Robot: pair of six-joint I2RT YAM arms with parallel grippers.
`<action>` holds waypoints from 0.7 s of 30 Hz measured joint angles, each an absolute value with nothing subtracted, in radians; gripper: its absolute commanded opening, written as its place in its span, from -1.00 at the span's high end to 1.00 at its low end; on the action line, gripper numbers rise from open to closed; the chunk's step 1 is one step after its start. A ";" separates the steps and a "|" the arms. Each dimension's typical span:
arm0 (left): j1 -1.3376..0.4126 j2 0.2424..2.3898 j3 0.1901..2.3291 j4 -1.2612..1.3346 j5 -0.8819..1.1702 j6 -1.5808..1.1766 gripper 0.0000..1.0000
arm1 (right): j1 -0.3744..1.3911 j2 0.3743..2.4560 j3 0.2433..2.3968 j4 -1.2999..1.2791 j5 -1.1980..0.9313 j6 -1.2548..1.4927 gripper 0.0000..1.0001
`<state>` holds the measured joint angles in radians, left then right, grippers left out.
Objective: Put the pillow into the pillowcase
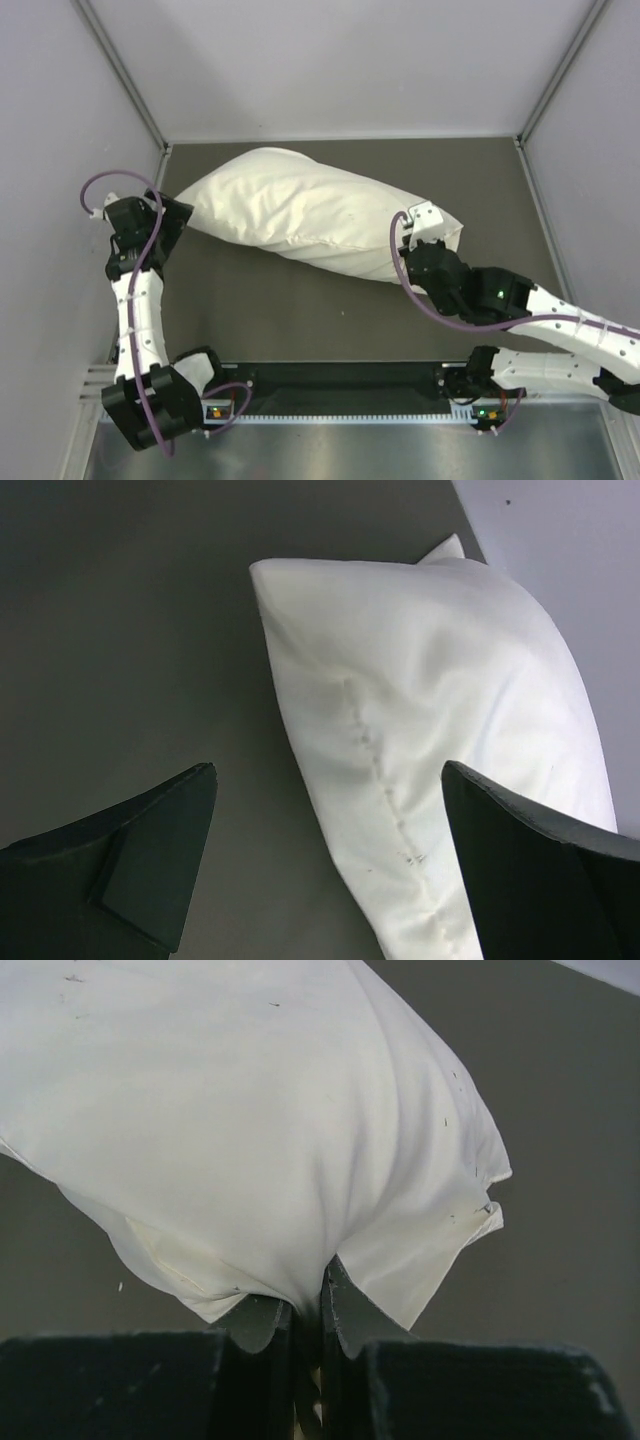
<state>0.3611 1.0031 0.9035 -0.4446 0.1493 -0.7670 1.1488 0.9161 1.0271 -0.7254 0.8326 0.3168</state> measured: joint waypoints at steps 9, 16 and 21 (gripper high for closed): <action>0.361 1.296 1.007 -0.487 0.178 -0.844 -0.98 | 1.059 0.909 1.001 -0.726 0.689 0.272 1.00; 0.358 1.295 1.000 -0.437 0.165 -0.971 -0.46 | 1.026 0.908 1.005 -0.726 0.633 0.268 1.00; 0.324 1.381 0.954 -0.198 0.223 -1.070 1.00 | 1.014 0.919 1.018 -0.727 0.614 0.269 1.00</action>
<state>0.3241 1.3808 0.9539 -0.1982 0.2230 -1.0702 1.0138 0.9192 1.0180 -0.7265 0.6136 0.2691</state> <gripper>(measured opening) 0.039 0.055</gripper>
